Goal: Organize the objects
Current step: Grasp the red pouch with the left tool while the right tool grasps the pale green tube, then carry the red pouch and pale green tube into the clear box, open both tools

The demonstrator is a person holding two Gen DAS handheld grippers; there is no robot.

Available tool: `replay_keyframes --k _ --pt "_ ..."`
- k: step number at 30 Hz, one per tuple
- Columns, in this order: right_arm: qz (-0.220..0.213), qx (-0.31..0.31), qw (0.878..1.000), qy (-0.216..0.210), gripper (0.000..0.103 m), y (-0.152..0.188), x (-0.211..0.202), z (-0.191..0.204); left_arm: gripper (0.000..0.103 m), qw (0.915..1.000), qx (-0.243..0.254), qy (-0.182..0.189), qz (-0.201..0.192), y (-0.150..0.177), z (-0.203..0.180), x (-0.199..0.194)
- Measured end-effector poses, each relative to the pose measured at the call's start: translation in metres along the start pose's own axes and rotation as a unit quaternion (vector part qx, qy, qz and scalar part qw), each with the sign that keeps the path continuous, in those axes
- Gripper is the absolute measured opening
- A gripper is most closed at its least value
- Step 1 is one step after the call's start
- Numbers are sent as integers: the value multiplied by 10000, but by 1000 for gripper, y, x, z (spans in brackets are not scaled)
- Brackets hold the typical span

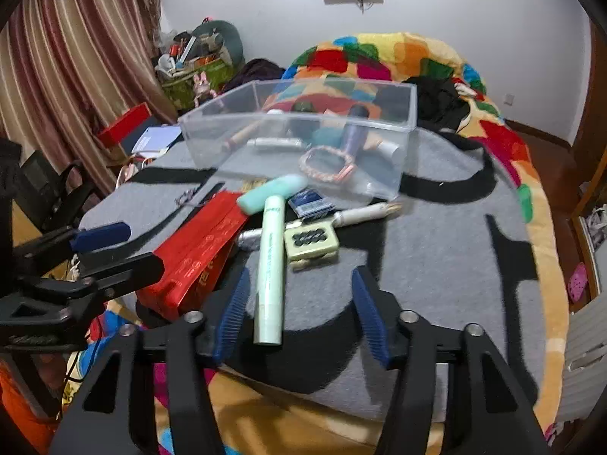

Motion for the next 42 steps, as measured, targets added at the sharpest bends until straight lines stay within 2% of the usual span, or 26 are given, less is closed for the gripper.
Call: replay_keyframes --k 3,6,9,13,16,18,20,21,30,42 --pt "69 -66 9999 -86 37 3 6 6 84 9997 239 -25 73 5 -16 8" --pt "200 -47 9996 -190 22 9 11 6 86 9991 353 -77 205 12 -21 19" --pt "168 32 9995 -252 16 11 9 2 87 9986 350 -230 310 19 -14 28" --pt "113 13 9997 -220 14 13 6 2 87 9986 222 -442 209 18 3 29" --pt "84 -78 9998 -138 14 13 4 4 86 9990 -17 -436 27 11 13 24" --pt "56 -97 9998 -135 14 13 1 5 80 9992 -88 -379 -79 6 15 22" --pt "17 -83 9999 -128 14 12 -3 4 60 9992 -61 -396 -94 4 15 22" --pt "-4 -69 9999 -116 14 12 -5 4 57 9992 -36 -388 -64 5 14 24" --pt "-245 14 9997 -44 14 3 -24 0 57 9990 -17 -317 -323 -2 14 7" --pt "-734 25 9973 13 14 -34 -53 -6 57 9958 -34 -31 -915 -43 11 -40"
Point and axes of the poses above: each gripper's, at about its wrist camera, not at the fingertips, and x roughly the way its jaws point, z to its left, y to its underside, the point moved 10 cm from there along x, roughly the way its jaws point, and after that the axes turned 10 degrees about -x, right-handed, at the moved point
